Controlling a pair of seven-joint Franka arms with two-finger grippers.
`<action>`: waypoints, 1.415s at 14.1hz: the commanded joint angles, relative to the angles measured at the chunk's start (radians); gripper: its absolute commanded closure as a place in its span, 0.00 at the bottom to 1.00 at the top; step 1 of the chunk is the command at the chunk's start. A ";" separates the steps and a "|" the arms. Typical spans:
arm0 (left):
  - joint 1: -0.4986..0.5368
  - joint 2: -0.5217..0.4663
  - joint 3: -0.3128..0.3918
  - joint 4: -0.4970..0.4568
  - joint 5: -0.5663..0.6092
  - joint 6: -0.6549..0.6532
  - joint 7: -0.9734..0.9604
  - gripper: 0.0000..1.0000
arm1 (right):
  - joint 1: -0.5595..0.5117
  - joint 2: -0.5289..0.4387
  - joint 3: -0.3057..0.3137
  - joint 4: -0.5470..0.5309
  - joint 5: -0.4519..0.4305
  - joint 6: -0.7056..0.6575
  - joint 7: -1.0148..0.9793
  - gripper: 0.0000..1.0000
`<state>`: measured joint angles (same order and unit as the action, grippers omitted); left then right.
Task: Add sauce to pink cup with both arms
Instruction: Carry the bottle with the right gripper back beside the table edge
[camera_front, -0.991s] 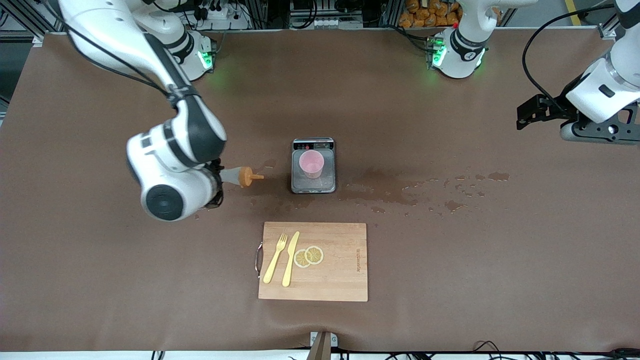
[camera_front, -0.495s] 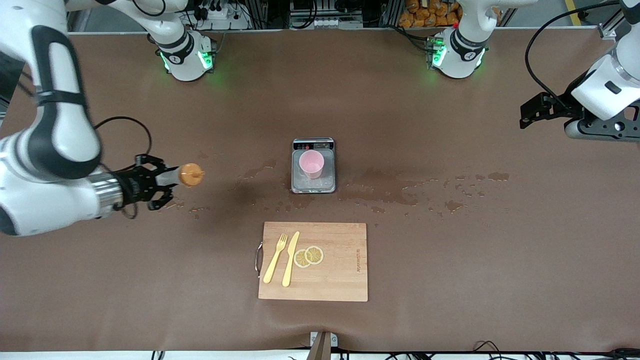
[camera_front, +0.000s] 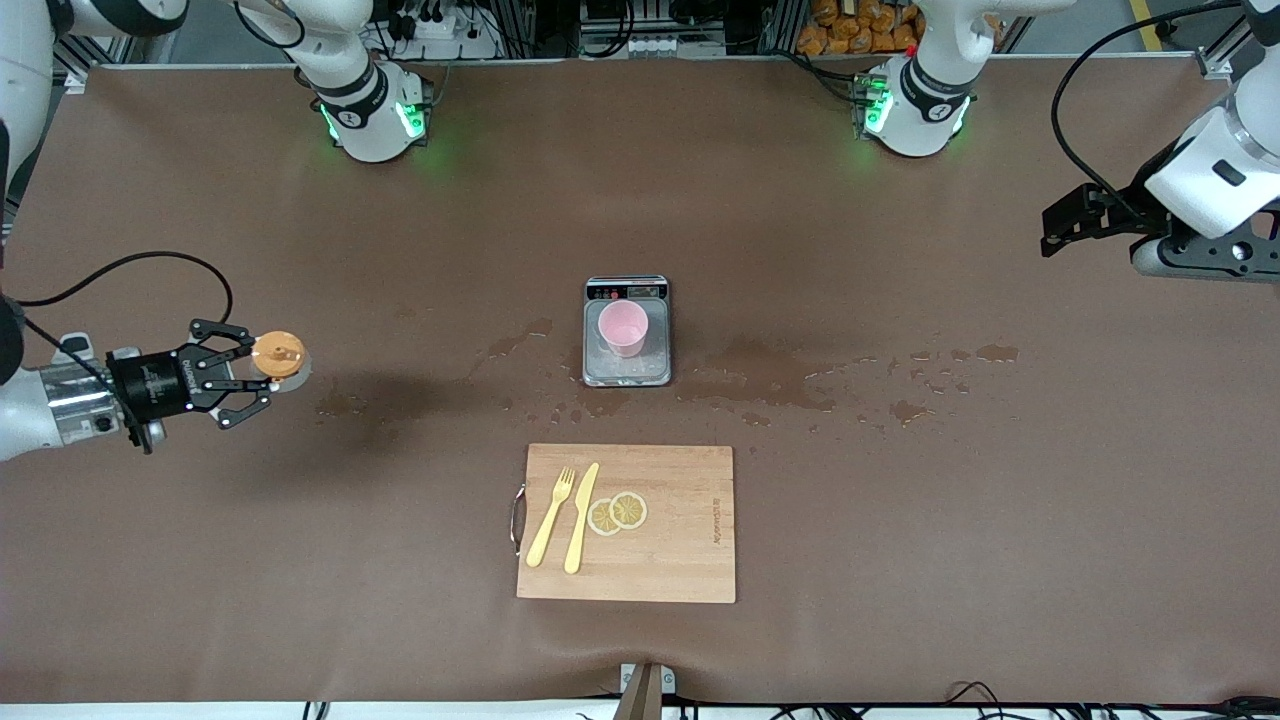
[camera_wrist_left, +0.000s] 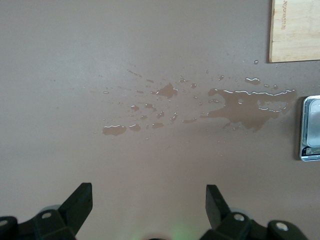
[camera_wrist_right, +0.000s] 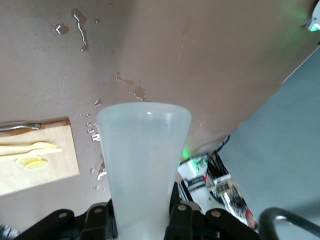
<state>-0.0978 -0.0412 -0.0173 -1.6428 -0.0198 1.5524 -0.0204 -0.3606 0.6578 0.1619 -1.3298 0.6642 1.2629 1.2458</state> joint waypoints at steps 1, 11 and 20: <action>0.006 -0.013 -0.001 0.001 -0.009 -0.014 0.002 0.00 | -0.084 0.058 0.019 -0.014 0.048 -0.048 -0.129 1.00; 0.006 -0.011 -0.006 0.009 -0.009 -0.014 0.002 0.00 | -0.224 0.273 -0.019 -0.060 0.011 -0.037 -0.555 0.99; 0.006 -0.006 -0.001 0.009 -0.008 -0.014 0.002 0.00 | -0.230 0.321 -0.051 -0.058 -0.026 0.016 -0.677 0.98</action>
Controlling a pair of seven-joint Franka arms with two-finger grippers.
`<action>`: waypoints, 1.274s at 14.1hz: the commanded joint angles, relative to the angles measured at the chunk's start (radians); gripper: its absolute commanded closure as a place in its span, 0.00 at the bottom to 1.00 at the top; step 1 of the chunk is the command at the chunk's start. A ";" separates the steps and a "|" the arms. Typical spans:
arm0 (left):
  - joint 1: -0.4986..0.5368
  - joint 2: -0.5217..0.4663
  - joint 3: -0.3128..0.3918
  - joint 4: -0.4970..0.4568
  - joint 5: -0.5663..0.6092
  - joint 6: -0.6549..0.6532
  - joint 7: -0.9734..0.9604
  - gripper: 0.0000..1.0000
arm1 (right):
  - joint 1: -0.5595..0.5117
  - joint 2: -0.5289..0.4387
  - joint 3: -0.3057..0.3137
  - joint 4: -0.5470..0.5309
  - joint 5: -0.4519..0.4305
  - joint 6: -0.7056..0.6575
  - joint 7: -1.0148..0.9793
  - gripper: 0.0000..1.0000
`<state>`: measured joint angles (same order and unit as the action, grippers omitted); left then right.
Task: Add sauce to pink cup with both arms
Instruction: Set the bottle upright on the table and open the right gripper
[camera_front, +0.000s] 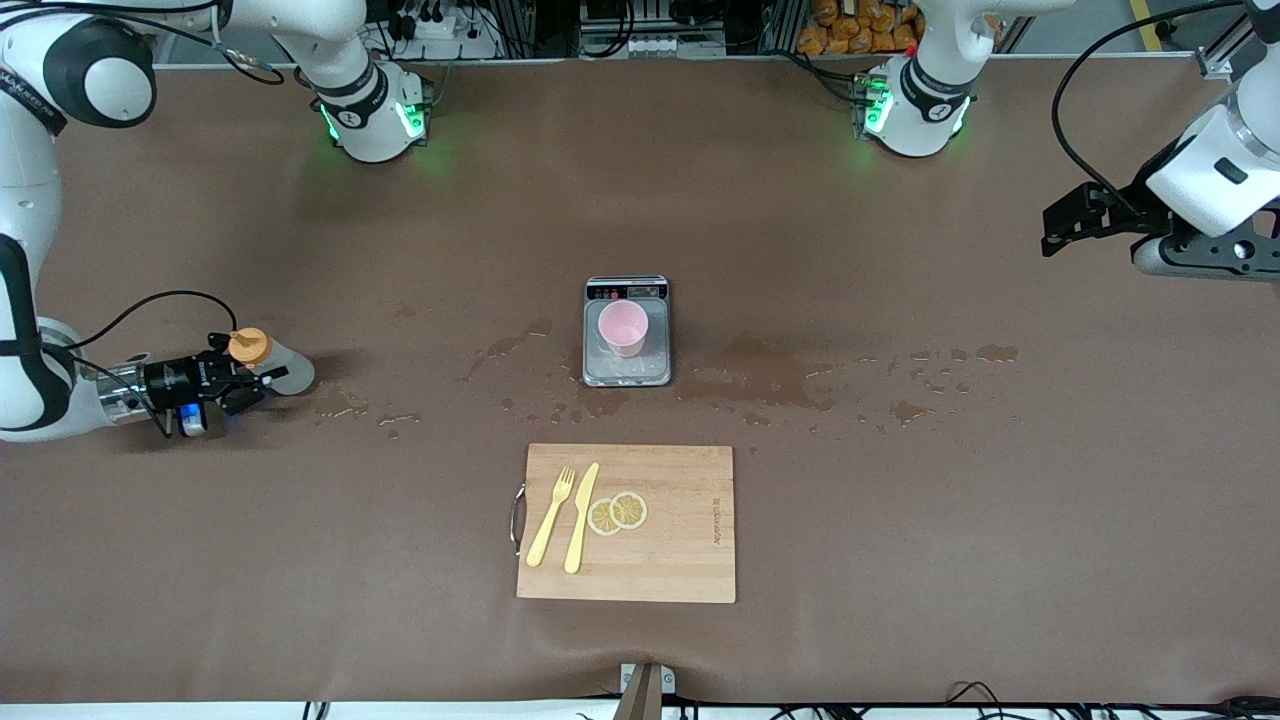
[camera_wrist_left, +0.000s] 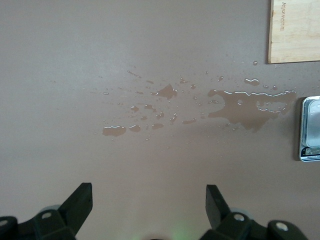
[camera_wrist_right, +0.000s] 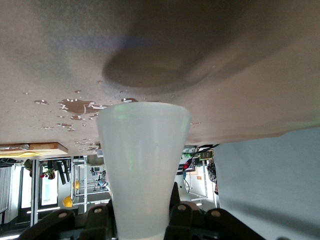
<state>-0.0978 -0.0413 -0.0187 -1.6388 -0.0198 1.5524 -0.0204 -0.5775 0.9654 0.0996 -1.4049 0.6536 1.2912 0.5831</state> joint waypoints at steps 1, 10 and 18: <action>0.007 -0.005 0.002 0.005 -0.008 -0.015 0.002 0.00 | -0.015 0.016 0.009 0.017 -0.015 -0.001 -0.023 0.98; 0.012 -0.005 0.002 0.005 -0.009 -0.015 0.002 0.00 | -0.004 0.018 0.005 0.058 -0.069 0.010 -0.045 0.00; 0.012 -0.005 0.003 0.005 -0.009 -0.015 0.002 0.00 | 0.013 -0.028 0.014 0.288 -0.166 -0.136 -0.048 0.00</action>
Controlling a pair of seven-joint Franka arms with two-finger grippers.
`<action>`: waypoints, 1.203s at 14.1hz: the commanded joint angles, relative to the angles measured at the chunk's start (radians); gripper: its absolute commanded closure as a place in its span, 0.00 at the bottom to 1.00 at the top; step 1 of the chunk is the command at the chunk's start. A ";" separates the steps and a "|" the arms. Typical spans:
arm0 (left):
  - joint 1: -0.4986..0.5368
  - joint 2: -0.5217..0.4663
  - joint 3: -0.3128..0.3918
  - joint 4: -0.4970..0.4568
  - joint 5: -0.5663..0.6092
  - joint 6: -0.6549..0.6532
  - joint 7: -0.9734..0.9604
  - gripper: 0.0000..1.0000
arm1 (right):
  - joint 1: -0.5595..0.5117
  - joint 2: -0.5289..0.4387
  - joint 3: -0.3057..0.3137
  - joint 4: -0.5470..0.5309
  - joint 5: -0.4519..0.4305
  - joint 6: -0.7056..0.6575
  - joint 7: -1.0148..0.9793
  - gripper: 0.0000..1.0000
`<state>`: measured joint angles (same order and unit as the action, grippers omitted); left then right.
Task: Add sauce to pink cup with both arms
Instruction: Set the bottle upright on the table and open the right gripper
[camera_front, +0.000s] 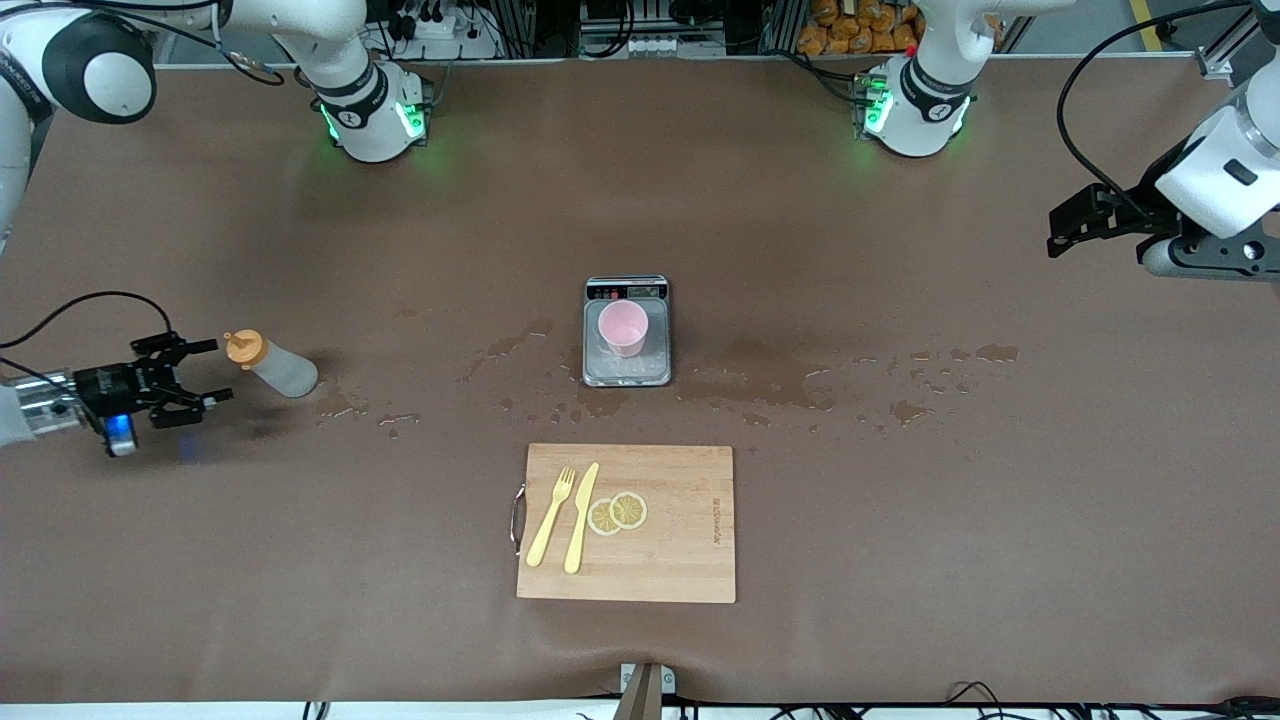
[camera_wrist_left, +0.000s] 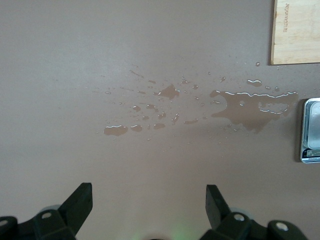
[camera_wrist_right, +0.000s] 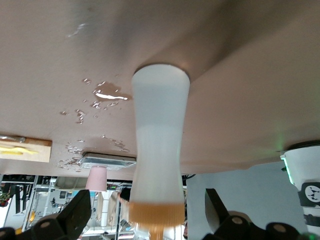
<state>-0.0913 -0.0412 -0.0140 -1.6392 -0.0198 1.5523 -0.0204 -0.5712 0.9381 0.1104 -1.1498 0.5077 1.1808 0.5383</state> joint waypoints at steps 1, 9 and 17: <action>0.005 -0.005 -0.003 0.006 -0.009 -0.017 0.002 0.00 | 0.013 -0.016 0.003 0.033 -0.020 -0.029 -0.003 0.00; 0.005 -0.003 -0.003 0.006 -0.009 -0.018 0.002 0.00 | 0.255 -0.185 0.003 0.116 -0.158 -0.093 0.000 0.00; 0.005 -0.002 -0.003 0.006 -0.009 -0.017 0.002 0.00 | 0.459 -0.341 0.002 0.120 -0.163 -0.069 0.005 0.00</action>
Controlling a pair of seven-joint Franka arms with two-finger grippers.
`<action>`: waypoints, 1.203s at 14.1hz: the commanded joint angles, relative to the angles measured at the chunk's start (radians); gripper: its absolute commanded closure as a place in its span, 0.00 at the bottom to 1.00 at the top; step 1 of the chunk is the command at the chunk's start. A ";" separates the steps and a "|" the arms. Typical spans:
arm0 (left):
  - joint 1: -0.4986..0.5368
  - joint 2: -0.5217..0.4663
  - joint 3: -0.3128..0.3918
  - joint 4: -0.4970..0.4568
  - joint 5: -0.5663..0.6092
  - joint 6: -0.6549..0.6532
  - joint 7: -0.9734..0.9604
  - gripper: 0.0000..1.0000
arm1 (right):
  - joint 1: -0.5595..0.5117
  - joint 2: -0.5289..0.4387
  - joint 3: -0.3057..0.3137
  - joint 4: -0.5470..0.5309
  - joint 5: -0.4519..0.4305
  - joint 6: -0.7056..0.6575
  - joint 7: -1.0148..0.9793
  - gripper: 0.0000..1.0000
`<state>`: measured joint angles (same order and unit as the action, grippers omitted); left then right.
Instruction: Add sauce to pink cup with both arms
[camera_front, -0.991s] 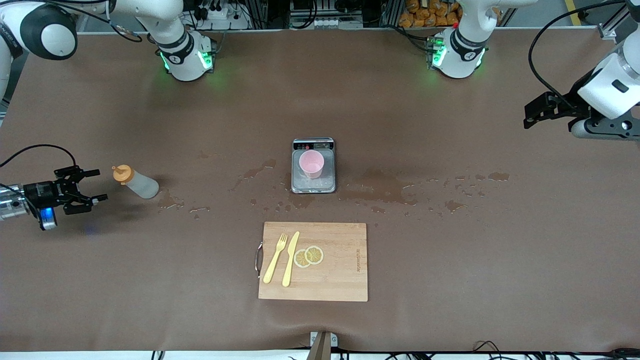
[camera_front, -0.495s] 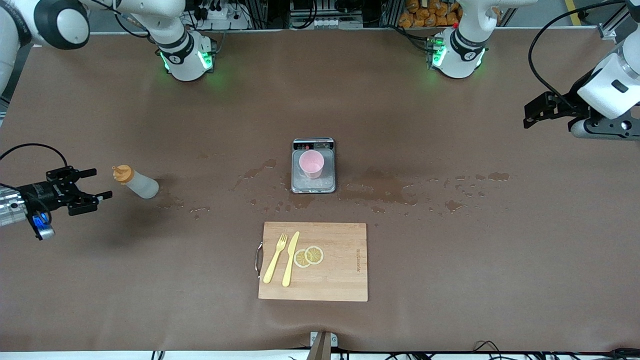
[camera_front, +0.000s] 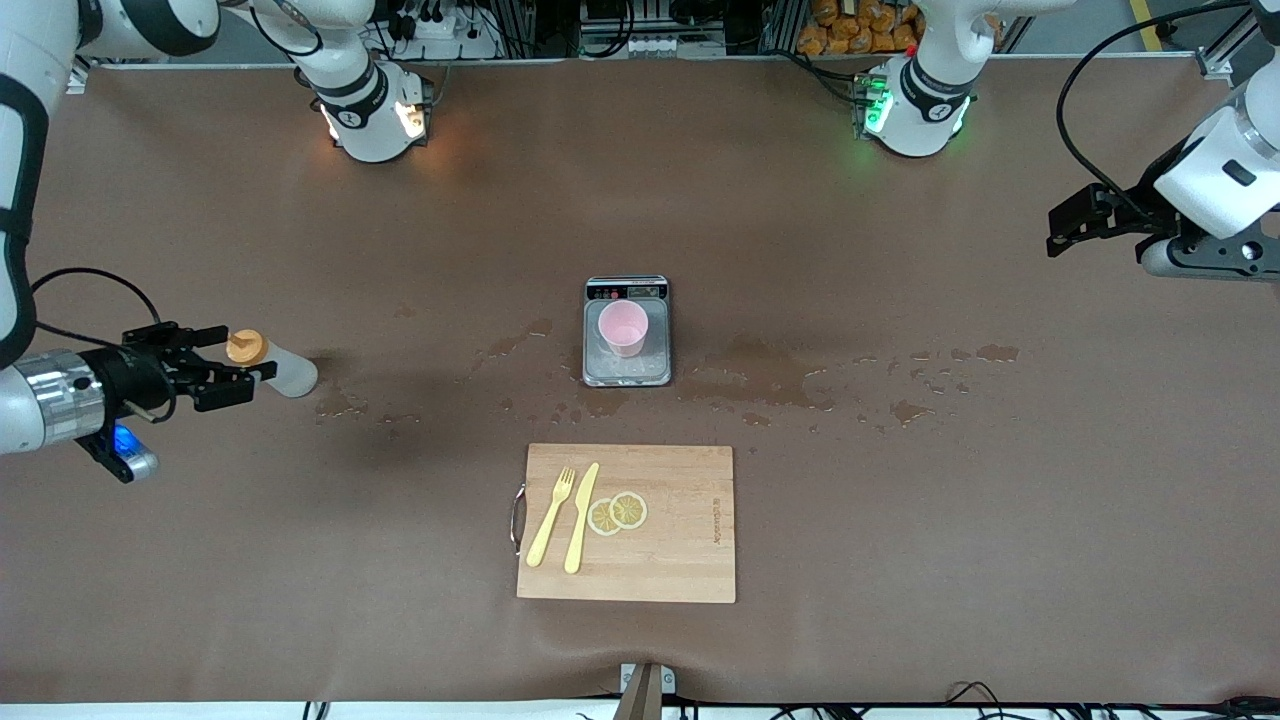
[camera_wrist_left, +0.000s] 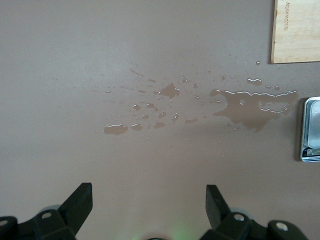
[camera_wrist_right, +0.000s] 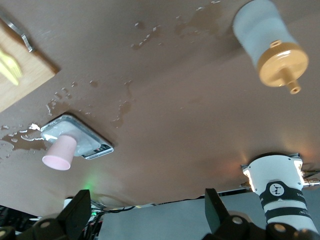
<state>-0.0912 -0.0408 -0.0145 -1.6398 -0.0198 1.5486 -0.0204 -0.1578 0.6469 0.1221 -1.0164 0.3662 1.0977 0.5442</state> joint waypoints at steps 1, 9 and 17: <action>0.005 -0.001 -0.002 0.006 -0.009 -0.013 0.002 0.00 | 0.053 -0.058 -0.003 -0.013 -0.009 0.016 -0.006 0.00; 0.005 0.005 -0.001 0.006 -0.009 -0.010 0.002 0.00 | 0.086 -0.141 -0.002 -0.057 -0.170 0.112 -0.276 0.00; 0.007 0.005 -0.001 0.006 -0.009 -0.012 0.002 0.00 | 0.063 -0.554 -0.007 -0.695 -0.216 0.581 -0.610 0.00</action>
<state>-0.0909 -0.0340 -0.0137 -1.6406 -0.0198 1.5486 -0.0204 -0.0846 0.2620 0.1126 -1.4583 0.1694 1.5531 0.0078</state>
